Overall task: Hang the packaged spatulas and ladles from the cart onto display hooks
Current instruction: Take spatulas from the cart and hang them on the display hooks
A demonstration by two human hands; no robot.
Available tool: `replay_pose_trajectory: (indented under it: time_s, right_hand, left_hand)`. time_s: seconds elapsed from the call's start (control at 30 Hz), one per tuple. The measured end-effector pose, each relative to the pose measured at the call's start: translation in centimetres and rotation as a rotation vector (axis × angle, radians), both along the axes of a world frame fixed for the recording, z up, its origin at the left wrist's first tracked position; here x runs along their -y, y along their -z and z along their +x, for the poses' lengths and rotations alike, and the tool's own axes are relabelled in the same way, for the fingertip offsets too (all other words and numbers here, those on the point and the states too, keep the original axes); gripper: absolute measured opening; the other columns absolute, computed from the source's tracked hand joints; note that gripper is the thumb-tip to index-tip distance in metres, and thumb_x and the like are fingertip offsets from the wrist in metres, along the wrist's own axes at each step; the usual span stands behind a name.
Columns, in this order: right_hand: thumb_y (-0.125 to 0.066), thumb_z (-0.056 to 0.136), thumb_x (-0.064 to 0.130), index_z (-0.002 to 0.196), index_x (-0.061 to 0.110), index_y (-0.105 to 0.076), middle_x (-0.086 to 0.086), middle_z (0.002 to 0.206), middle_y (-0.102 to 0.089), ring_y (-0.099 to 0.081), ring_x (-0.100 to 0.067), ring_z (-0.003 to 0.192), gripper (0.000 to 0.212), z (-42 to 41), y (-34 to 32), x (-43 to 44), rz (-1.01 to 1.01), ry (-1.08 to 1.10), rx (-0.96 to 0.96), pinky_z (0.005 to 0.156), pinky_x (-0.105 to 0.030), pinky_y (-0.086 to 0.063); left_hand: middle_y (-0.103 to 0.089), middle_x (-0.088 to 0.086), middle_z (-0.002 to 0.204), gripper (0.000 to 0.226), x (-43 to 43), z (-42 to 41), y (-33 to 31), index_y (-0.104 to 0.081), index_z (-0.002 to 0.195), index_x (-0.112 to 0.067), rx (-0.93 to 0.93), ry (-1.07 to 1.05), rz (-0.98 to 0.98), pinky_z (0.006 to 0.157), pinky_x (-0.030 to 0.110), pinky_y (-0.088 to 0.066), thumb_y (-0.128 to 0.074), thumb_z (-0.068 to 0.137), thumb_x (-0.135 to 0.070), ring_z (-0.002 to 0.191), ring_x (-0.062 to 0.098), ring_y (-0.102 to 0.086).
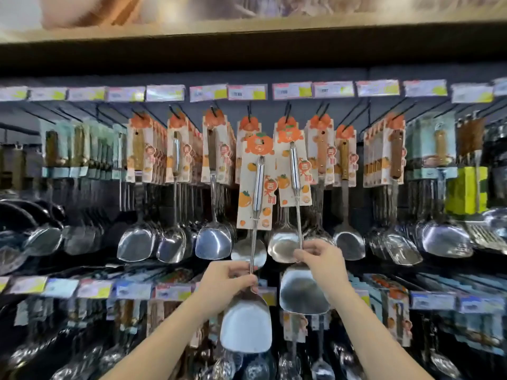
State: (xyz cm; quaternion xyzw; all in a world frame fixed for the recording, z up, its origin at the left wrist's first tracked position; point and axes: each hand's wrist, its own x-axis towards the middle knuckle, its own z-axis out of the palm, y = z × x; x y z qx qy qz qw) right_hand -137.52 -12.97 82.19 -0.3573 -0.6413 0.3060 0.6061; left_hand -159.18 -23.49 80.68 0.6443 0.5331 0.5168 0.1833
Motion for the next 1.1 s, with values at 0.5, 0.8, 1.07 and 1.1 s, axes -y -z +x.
replay_pose_trajectory:
  time_s: [0.5, 0.8, 1.07, 1.1]
  right_hand:
    - [-0.084, 0.083, 0.015, 0.09, 0.02, -0.077, 0.002, 0.082, -0.077, -0.071, -0.012, 0.082, 0.011, -0.5, -5.4, -3.4, 0.018, 0.054, -0.049, 0.073, -0.022, -0.049]
    - [-0.085, 0.081, 0.016, 0.084, 0.024, -0.078, 0.005, 0.077, -0.077, -0.072, -0.013, 0.083, 0.011, -0.9, -5.8, -4.7, 0.052, 0.055, -0.03, 0.075, -0.023, -0.05]
    - [-0.084, 0.083, 0.014, 0.085, 0.021, -0.077, 0.002, 0.081, -0.077, -0.07, -0.012, 0.081, 0.01, -1.8, -7.1, -5.5, 0.06, 0.02, -0.03, 0.071, -0.018, -0.046]
    - [-0.084, 0.083, 0.014, 0.086, 0.02, -0.077, 0.002, 0.082, -0.077, -0.071, -0.013, 0.083, 0.01, -2.0, -7.1, -5.7, 0.057, 0.017, -0.032, 0.072, -0.019, -0.047]
  left_hand:
    - [-0.08, 0.016, 0.086, 0.018, -3.3, -0.3, -3.6, -0.078, 0.1, -0.018, 0.176, 0.158, 0.025, 0.064, 0.016, -0.054, -0.076, 0.089, -0.004, 0.072, 0.017, -0.073]
    - [-0.077, 0.011, 0.078, 0.01, -4.3, -0.6, -4.7, -0.08, 0.095, -0.007, 0.184, 0.161, 0.065, 0.066, 0.02, -0.048, -0.076, 0.086, -0.004, 0.065, 0.012, -0.058]
    - [-0.073, 0.01, 0.07, 0.015, -4.7, -0.7, -5.0, -0.08, 0.097, -0.011, 0.212, 0.167, 0.088, 0.058, 0.017, -0.045, -0.074, 0.088, -0.001, 0.06, 0.011, -0.053]
    - [-0.073, 0.009, 0.07, 0.016, -4.8, -0.7, -5.0, -0.08, 0.098, -0.011, 0.221, 0.166, 0.09, 0.057, 0.016, -0.045, -0.073, 0.089, 0.0, 0.058, 0.01, -0.055]
